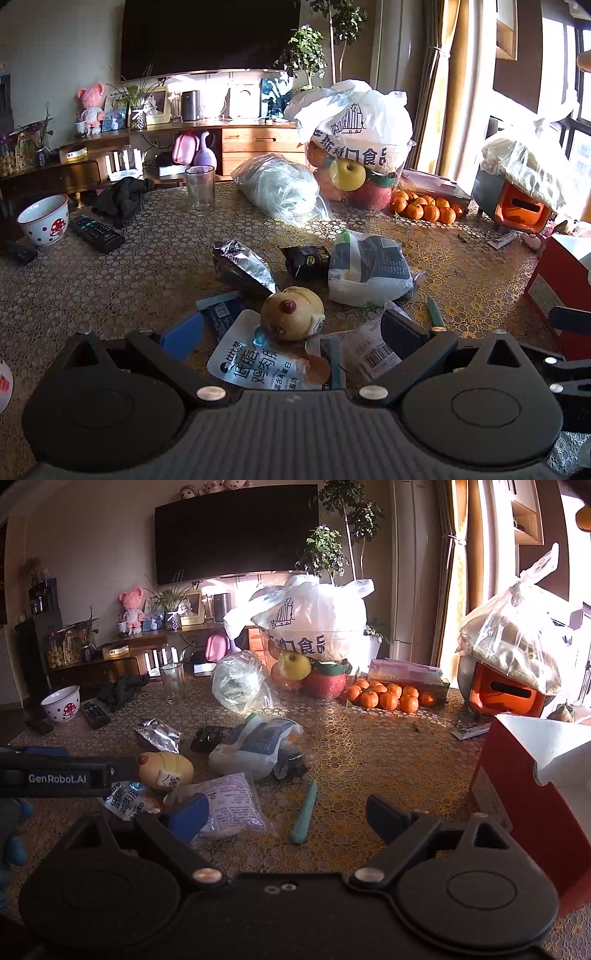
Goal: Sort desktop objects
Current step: 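Reach the left gripper toward the round bread bun while the right gripper approaches the clear food bag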
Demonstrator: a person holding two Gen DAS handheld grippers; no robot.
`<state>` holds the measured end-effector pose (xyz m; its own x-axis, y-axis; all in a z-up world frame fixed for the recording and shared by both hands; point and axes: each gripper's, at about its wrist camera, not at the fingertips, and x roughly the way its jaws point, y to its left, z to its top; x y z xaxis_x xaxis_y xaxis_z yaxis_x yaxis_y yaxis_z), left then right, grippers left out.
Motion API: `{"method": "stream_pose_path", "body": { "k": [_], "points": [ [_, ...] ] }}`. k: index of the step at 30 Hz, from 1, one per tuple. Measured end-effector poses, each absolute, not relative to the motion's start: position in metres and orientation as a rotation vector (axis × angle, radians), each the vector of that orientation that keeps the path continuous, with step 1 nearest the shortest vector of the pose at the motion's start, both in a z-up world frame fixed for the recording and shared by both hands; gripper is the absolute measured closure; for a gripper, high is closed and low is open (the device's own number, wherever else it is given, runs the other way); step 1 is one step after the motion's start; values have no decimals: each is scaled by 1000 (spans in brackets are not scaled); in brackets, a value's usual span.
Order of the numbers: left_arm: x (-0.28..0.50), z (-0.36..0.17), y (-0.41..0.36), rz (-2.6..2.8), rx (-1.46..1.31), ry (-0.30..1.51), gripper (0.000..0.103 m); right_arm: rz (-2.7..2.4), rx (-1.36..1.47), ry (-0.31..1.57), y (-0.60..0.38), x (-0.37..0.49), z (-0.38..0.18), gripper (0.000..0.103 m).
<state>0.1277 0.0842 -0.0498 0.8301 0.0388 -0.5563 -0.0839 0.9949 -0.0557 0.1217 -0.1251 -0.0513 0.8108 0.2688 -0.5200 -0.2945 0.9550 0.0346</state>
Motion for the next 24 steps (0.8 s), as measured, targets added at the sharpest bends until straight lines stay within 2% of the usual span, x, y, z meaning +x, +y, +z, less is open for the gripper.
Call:
{"method": "stream_pose_path", "body": {
  "k": [24],
  "points": [
    [194,-85,84,12,-54,607,1,385,-153,591,-62,172,-101,12]
  ]
}}
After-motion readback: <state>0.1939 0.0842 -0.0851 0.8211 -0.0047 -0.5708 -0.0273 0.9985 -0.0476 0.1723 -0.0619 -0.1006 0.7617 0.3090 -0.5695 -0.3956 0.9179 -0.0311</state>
